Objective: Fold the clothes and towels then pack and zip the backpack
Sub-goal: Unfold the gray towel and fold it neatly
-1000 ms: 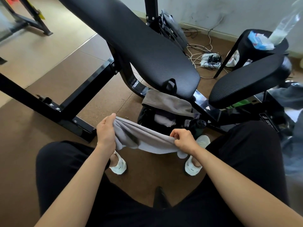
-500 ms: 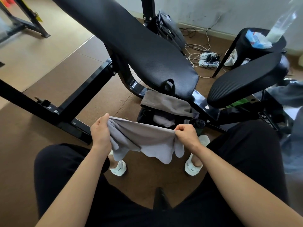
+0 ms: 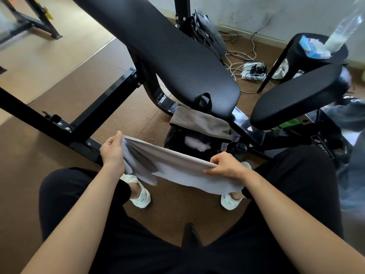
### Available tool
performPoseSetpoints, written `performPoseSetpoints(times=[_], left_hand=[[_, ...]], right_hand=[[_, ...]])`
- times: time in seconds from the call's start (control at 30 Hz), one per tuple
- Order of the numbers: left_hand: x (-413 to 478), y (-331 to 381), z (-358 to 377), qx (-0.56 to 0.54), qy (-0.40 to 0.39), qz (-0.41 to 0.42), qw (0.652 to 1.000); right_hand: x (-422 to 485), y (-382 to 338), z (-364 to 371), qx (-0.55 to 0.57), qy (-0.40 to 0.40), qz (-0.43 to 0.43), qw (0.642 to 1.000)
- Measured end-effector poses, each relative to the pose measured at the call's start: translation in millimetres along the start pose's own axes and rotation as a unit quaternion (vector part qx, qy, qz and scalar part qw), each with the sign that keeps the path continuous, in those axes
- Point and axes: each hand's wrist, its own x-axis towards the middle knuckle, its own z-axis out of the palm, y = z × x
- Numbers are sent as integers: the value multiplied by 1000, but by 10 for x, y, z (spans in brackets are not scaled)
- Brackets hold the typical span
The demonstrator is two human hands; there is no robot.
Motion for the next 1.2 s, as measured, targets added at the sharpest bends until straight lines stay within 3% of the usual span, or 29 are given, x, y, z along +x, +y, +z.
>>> performPoseSetpoints(times=[0.1,0.2,0.37,0.57,0.7,0.8,0.93,1.03,1.1,1.17,1.2], left_hand=[[91,8,-47,23,12,2,1000],[174,-13,-103,54,14,-3,998],[196,-99,-105,167,-90,-33,981],[67,-148,-126,403,-193,24,894],[53,-170,-105,458,-229,77,855],[42,-206,-62,444,-251,93,855],[-58,-218,-30,403,-290,-2,868],[-192,-236,74,257,-267,-90,924],[-259,-277,152,154,-222,-128,954],[-327,-315,218,92,-207,-164,960],[-366,-325,238,76,-216,-176,957]], right_hand=[[14,92,-63,-20,4,23,1000],[28,150,-90,23,74,54,996],[116,216,-90,139,231,119,956],[165,251,-94,251,281,189,907],[198,270,-101,285,286,213,890],[223,294,-69,306,266,209,890],[228,211,-26,366,186,214,886],[176,126,-8,456,119,236,850],[156,92,22,539,106,240,800],[115,24,46,599,100,238,758],[95,-13,64,610,85,229,754]])
